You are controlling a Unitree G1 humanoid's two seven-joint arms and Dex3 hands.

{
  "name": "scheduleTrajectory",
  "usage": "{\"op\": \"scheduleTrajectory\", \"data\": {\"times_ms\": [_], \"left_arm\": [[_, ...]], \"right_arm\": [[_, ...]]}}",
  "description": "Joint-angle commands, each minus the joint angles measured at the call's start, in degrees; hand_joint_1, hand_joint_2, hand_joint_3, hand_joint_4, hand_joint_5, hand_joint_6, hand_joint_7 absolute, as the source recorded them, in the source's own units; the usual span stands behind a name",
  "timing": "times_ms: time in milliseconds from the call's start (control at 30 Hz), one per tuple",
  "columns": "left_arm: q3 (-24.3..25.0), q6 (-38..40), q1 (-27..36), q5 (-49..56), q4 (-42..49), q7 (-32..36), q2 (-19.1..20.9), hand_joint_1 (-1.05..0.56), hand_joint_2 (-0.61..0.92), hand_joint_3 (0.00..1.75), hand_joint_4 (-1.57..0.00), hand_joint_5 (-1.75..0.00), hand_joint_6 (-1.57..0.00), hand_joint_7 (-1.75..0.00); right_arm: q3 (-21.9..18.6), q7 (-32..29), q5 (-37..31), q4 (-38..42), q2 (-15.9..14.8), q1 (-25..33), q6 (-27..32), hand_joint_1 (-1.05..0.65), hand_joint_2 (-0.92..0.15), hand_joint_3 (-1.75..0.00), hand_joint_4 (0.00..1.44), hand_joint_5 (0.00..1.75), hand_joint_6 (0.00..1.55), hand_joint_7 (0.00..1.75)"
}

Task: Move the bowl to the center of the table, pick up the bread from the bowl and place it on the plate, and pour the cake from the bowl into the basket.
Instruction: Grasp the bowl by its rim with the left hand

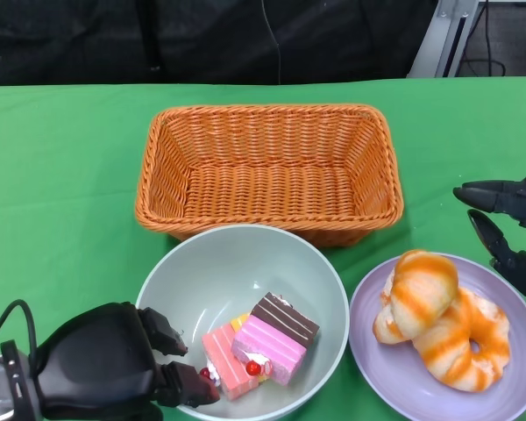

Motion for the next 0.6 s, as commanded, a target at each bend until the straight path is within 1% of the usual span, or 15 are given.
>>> {"op": "scheduleTrajectory", "data": {"times_ms": [33, 433, 500, 600], "left_arm": [[-0.92, 1.27, -0.08, 1.09, 0.57, -0.22, 0.09, -0.45, 0.92, 0.17, -0.91, -0.03, -0.87, -0.02], [-3.15, 3.86, -1.12, 1.68, 2.7, -0.23, -1.41, -0.44, 0.92, 0.17, -0.92, -0.03, -0.89, -0.02], [-3.63, 4.05, -1.5, 2.28, 3.4, 1.15, -1.86, -0.45, 0.92, 0.15, -0.93, -0.04, -0.91, -0.03], [-4.63, 3.35, -2.49, 3.22, 5.8, 6.14, -2.87, -0.45, 0.92, 0.08, -1.01, -0.07, -0.99, -0.05]], "right_arm": [[-0.88, -0.03, 0.77, -0.57, -0.46, 0.8, 0.02, -0.1, -0.92, -0.28, 0.75, 0.83, 0.98, 0.25], [-1.0, -0.36, 0.38, -1.04, -0.38, 1.13, 0.03, -0.09, -0.92, -0.28, 0.75, 0.84, 0.98, 0.26], [-0.95, -0.23, 0.44, -1.17, -0.45, 1.21, 0.06, -0.09, -0.92, -0.28, 0.75, 0.84, 0.97, 0.26], [-0.93, -0.1, 0.64, -1.25, -0.48, 1.26, 0.06, -0.1, -0.92, -0.28, 0.75, 0.85, 0.97, 0.26]]}}
